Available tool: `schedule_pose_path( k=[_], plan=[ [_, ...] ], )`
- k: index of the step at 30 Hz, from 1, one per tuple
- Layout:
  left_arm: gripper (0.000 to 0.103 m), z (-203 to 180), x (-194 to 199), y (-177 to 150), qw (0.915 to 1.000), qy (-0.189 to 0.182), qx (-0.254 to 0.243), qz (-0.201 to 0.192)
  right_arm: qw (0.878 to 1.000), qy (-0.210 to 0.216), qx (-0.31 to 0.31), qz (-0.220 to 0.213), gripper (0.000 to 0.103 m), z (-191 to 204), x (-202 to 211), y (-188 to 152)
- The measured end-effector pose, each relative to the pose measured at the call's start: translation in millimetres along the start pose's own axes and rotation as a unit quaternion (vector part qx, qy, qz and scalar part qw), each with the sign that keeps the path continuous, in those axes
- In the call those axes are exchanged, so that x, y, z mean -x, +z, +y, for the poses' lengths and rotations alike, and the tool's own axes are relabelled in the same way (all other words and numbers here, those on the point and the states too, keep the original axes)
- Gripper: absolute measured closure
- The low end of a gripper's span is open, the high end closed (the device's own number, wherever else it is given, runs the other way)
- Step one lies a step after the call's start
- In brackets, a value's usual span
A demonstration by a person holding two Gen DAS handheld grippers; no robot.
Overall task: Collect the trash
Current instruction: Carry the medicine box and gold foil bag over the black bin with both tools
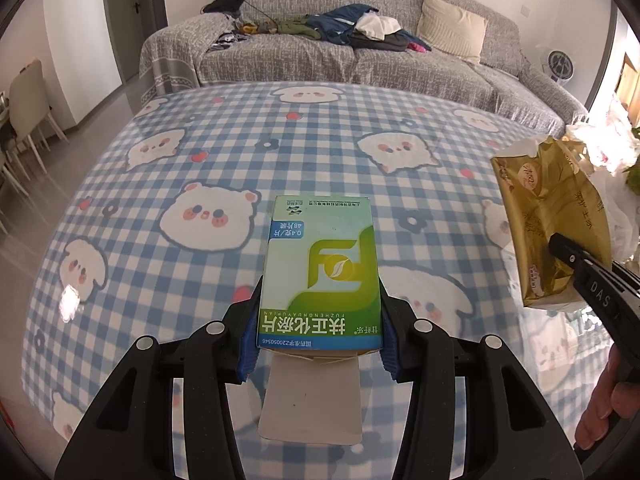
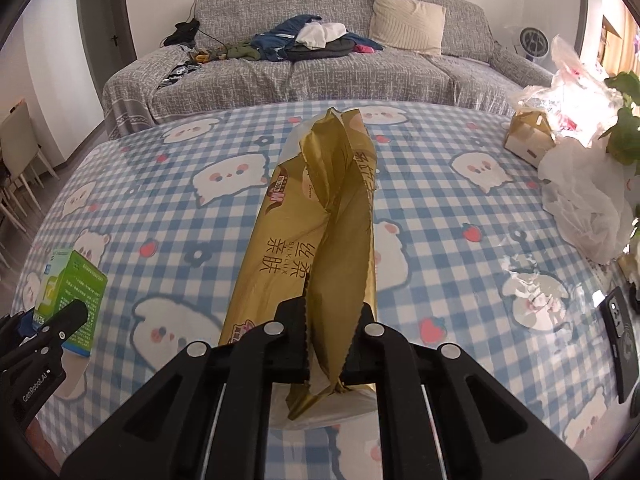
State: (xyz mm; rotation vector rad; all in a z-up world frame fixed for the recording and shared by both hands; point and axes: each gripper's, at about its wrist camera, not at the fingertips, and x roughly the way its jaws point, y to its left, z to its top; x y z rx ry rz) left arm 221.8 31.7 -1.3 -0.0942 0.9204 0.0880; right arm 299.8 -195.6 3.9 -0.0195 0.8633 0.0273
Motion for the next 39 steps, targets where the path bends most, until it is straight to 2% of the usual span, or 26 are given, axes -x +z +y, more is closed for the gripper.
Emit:
schedule_pose_path(
  k=[18,32,39],
  plan=[
    [0.056,-17,52,-51,0.9999,-0.008,-0.005,-0.011,1.0,0.005,0.018,-0.011,0.096,-2,59,-54],
    [0.056,-14,93,-103,0.9998,-0.009,-0.013,-0.011,0.999,0.008,0.031,-0.025,0.096,-4,113,-97],
    [0.056,-10,118,-124,0.9996,-0.01,-0.016,-0.019,0.999,0.007,0.043,-0.031,0.096,3,135,-129]
  ],
)
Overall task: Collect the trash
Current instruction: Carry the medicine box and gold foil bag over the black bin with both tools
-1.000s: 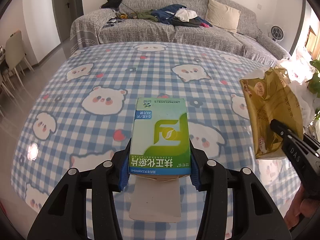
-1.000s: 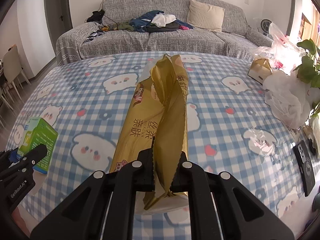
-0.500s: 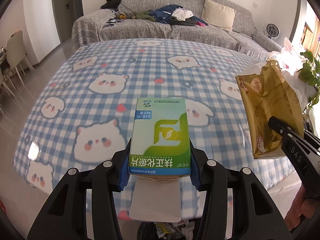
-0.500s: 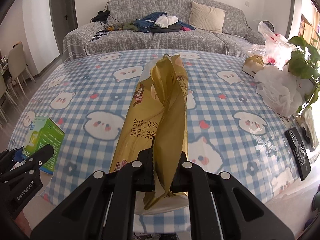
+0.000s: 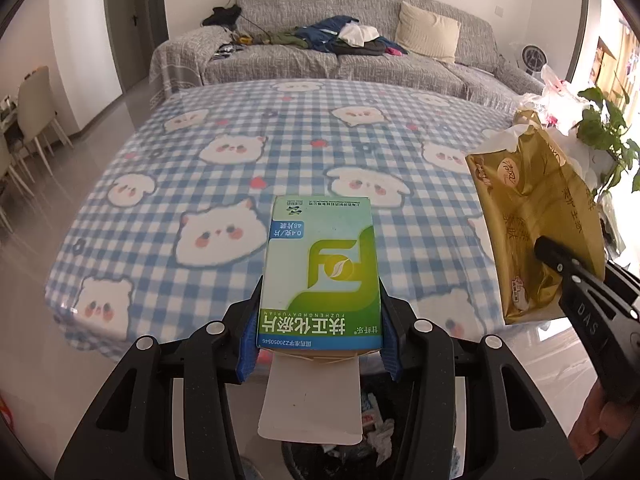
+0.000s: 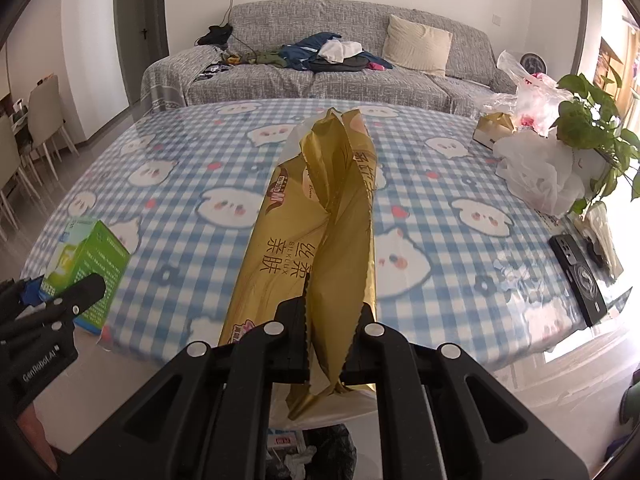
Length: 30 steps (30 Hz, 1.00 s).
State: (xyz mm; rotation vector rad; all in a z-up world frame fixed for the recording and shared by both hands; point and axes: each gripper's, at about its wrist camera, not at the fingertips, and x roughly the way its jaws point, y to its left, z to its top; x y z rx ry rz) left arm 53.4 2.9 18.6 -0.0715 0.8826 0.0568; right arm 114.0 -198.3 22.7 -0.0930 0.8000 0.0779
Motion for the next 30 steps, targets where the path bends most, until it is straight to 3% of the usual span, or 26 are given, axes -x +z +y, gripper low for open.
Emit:
schedule_pose_path(
  k=[18,30],
  plan=[
    [0.056,16,13,-89,0.9994,-0.019,0.008,0.027,1.0,0.005,0.016,0.016,0.096,17,37,-95],
    [0.056,29,-2,-153,0.9976,-0.019,0.029,0.06,0.998,0.019,0.027,0.056,0.096,40,22,-155]
  ],
)
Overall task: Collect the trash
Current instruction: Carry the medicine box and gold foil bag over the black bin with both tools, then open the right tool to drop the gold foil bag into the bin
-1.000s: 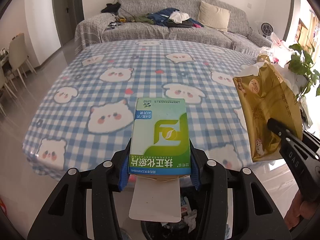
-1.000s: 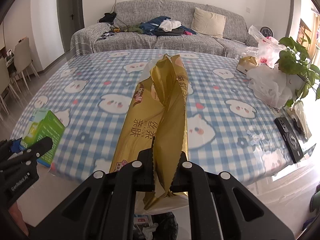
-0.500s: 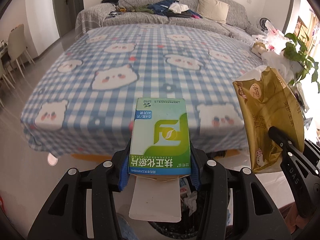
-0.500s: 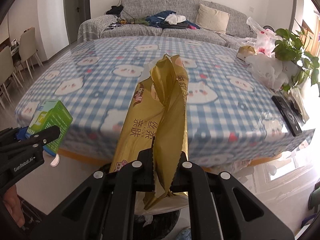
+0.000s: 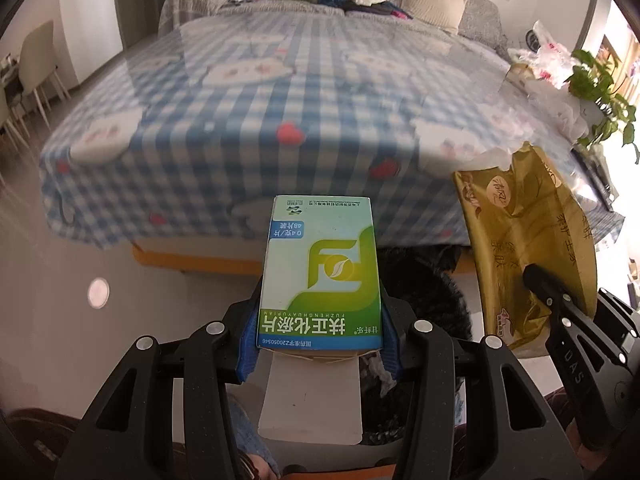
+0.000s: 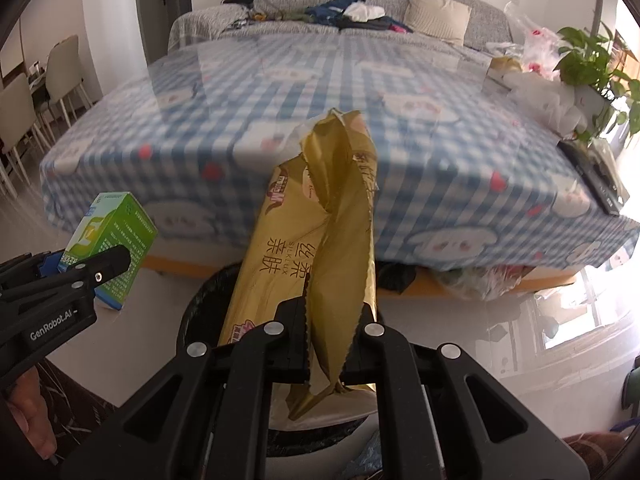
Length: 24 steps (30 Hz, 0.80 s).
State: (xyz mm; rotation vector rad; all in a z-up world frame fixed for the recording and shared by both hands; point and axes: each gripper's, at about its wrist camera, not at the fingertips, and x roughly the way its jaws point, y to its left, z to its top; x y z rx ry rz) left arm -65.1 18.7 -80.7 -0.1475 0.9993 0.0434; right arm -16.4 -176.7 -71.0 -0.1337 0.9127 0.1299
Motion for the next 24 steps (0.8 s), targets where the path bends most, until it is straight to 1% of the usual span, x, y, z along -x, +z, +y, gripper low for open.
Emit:
schedule_pose_path(
  k=[7,11,12,15,17,24],
  plan=[
    [0.056,6,-28,-19,0.9998,0.0,0.009,0.019,1.0,-0.003,0.009,0.019,0.096,11,-22,-24],
    [0.056,8,-47,-27,0.9994,0.011,0.006,0.032,0.999,0.001,0.02,0.029,0.096,14,-40,-32],
    [0.056,9,-50,-29,0.9993,0.012,0.007,0.034,0.999,-0.003,0.025,0.034,0.096,17,-47,-35],
    [0.056,12,-65,-35,0.9988,0.014,0.008,0.046,0.998,0.007,0.029,0.054,0.096,22,-61,-40],
    [0.056,12,-72,-38,0.9986,0.01,0.004,0.052,0.997,0.003,0.037,0.061,0.096,26,-71,-43],
    [0.056,11,-90,-46,0.9977,0.018,-0.003,0.065,0.995,0.009,0.032,0.093,0.095,28,-98,-52]
  ],
)
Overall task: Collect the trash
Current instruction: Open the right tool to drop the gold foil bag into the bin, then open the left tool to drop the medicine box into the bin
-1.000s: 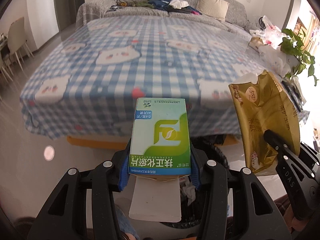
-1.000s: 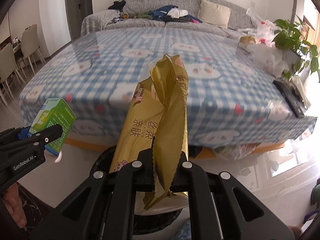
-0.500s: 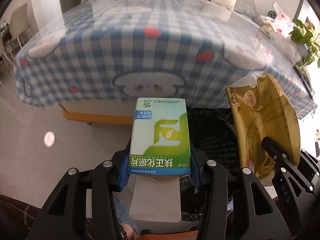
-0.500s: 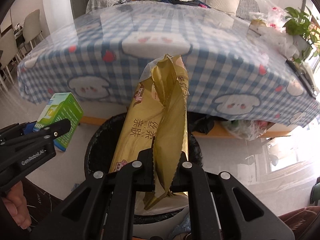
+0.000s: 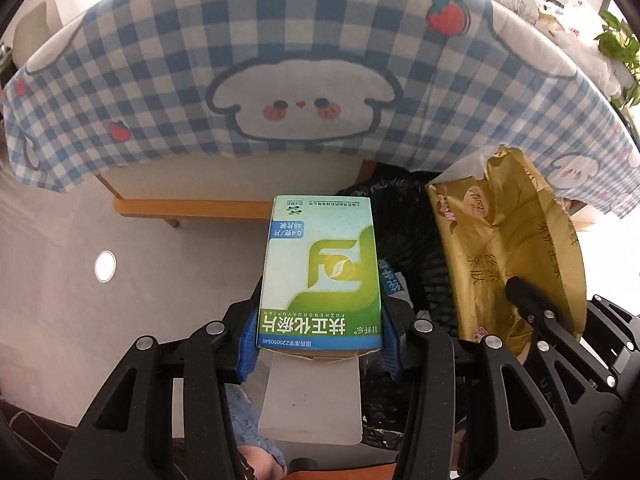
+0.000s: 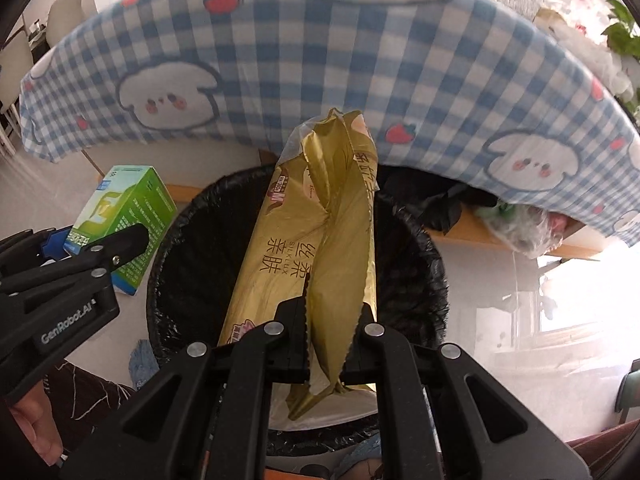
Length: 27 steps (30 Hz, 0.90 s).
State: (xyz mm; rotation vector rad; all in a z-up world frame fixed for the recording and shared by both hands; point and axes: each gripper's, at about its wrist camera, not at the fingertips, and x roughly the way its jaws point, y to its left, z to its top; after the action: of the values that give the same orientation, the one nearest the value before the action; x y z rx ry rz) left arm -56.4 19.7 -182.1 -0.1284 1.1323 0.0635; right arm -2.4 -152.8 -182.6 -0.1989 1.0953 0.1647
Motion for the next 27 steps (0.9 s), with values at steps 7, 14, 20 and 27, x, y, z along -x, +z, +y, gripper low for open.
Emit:
schedule_pose_path(
  k=[7,14,20,27],
  plan=[
    [0.056,1,-8,-3,1.0,0.0,-0.005,0.003,1.0,0.001,-0.02,-0.008,0.068,-9,-3,-2],
    [0.056,-13,-14,-6,0.9999,-0.002,-0.012,0.009,0.998,-0.002,-0.055,-0.01,0.032,-37,-4,-4],
    [0.056,-33,-19,-7,0.9996,-0.006,-0.024,0.011,0.995,-0.007,-0.096,-0.004,0.014,-72,-5,-8],
    [0.056,-60,-29,-8,0.9988,-0.011,-0.043,0.02,0.994,-0.043,-0.101,-0.005,0.01,-91,0,-15]
  ],
)
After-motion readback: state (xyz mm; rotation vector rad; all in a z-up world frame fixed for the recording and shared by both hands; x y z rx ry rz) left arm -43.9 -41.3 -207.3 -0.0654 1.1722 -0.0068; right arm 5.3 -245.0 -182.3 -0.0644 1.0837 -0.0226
